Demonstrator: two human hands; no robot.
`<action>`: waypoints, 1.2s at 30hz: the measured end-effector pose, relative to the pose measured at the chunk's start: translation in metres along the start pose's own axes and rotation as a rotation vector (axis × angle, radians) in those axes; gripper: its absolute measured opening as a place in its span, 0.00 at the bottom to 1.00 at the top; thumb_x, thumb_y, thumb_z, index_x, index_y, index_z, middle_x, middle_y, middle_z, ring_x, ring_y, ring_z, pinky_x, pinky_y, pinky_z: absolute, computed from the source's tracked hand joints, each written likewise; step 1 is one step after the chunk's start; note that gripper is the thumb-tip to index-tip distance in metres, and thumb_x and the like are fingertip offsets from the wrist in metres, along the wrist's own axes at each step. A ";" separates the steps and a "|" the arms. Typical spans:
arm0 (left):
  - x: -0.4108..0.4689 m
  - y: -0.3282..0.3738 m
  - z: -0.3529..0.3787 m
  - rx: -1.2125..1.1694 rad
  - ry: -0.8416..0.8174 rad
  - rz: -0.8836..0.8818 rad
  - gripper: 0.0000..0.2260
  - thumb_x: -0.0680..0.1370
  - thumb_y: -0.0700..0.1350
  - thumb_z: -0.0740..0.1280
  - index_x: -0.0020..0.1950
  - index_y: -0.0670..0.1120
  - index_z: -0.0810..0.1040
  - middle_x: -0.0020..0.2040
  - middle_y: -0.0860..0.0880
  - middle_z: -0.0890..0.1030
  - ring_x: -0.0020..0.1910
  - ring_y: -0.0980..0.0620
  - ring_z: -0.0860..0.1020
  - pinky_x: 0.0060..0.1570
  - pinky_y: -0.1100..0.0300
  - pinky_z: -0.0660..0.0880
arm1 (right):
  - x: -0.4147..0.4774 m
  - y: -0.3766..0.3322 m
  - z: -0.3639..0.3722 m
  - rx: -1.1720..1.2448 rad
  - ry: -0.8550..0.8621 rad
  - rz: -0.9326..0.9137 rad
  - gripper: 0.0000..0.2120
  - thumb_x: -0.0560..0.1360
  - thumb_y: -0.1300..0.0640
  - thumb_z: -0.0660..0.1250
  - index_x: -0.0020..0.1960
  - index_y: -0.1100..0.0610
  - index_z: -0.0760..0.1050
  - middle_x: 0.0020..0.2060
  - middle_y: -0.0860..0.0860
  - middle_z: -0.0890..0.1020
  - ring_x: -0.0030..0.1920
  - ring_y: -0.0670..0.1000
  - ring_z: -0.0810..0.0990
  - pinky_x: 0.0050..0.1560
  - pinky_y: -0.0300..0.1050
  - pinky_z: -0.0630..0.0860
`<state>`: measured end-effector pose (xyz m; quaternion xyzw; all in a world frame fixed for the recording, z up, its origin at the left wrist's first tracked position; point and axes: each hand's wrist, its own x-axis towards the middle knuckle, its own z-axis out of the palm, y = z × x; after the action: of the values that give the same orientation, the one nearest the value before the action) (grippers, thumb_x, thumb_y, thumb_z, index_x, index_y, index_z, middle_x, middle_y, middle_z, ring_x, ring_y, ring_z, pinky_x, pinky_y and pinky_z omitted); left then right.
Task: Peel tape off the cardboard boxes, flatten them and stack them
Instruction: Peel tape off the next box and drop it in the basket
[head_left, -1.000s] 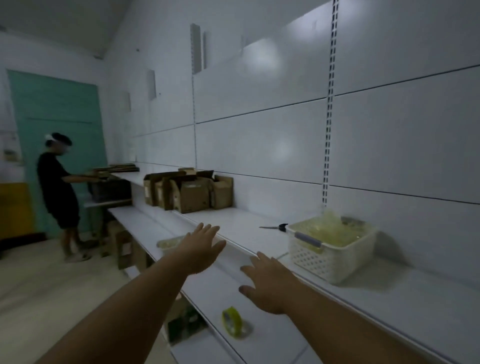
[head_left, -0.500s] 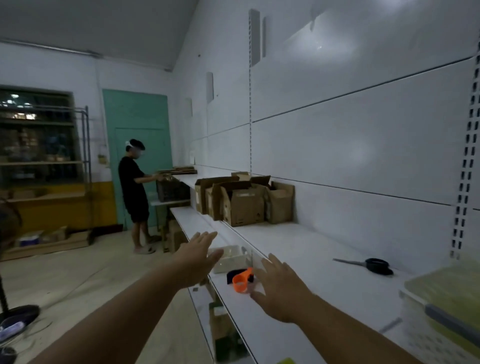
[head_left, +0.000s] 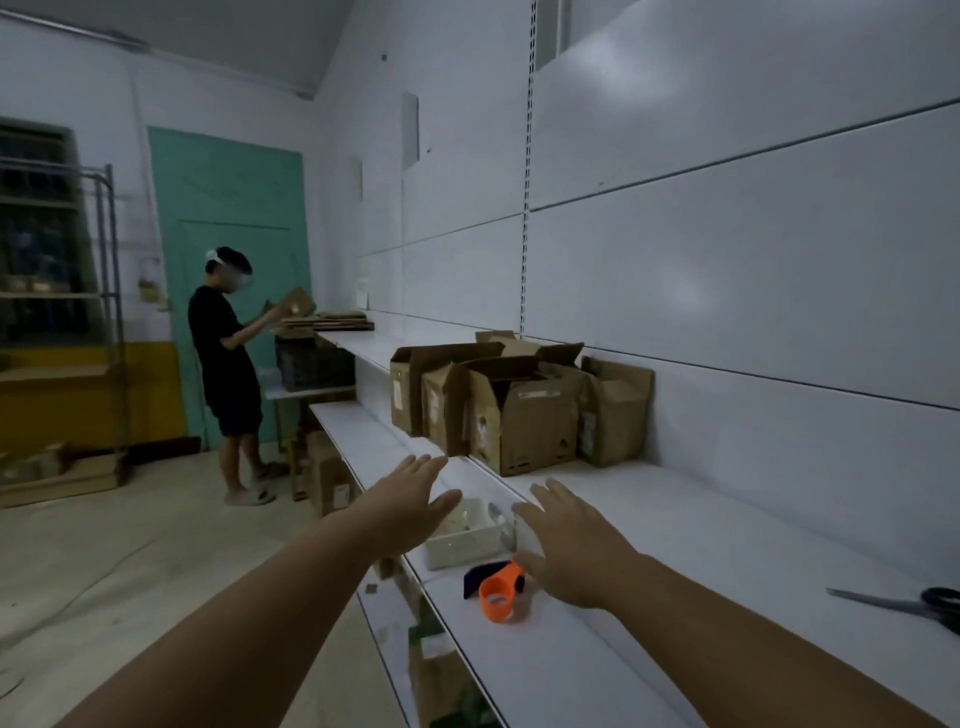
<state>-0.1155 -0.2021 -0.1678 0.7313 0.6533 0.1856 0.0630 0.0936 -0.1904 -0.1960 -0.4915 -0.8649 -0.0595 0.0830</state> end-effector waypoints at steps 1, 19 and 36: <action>0.011 -0.008 -0.001 -0.011 -0.004 0.005 0.28 0.80 0.58 0.55 0.77 0.51 0.51 0.78 0.49 0.52 0.77 0.49 0.49 0.73 0.50 0.51 | 0.009 -0.001 0.001 0.021 0.011 0.008 0.28 0.80 0.45 0.55 0.76 0.50 0.51 0.77 0.52 0.50 0.77 0.53 0.44 0.75 0.51 0.47; 0.174 -0.058 0.051 0.000 -0.112 0.097 0.29 0.78 0.54 0.62 0.76 0.52 0.54 0.75 0.49 0.62 0.73 0.48 0.63 0.68 0.54 0.64 | 0.199 0.048 -0.004 -0.114 0.484 0.067 0.25 0.79 0.45 0.54 0.72 0.57 0.64 0.75 0.56 0.59 0.77 0.56 0.50 0.75 0.58 0.45; 0.264 -0.073 0.074 -0.167 0.022 0.593 0.10 0.81 0.52 0.57 0.50 0.50 0.76 0.40 0.53 0.77 0.38 0.58 0.76 0.39 0.67 0.71 | 0.225 0.060 -0.004 -0.153 0.559 0.065 0.19 0.73 0.45 0.60 0.42 0.59 0.82 0.43 0.51 0.78 0.44 0.51 0.74 0.45 0.44 0.68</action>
<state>-0.1375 0.0774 -0.2103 0.8803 0.3943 0.2570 0.0589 0.0321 0.0283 -0.1450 -0.4882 -0.7854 -0.2548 0.2827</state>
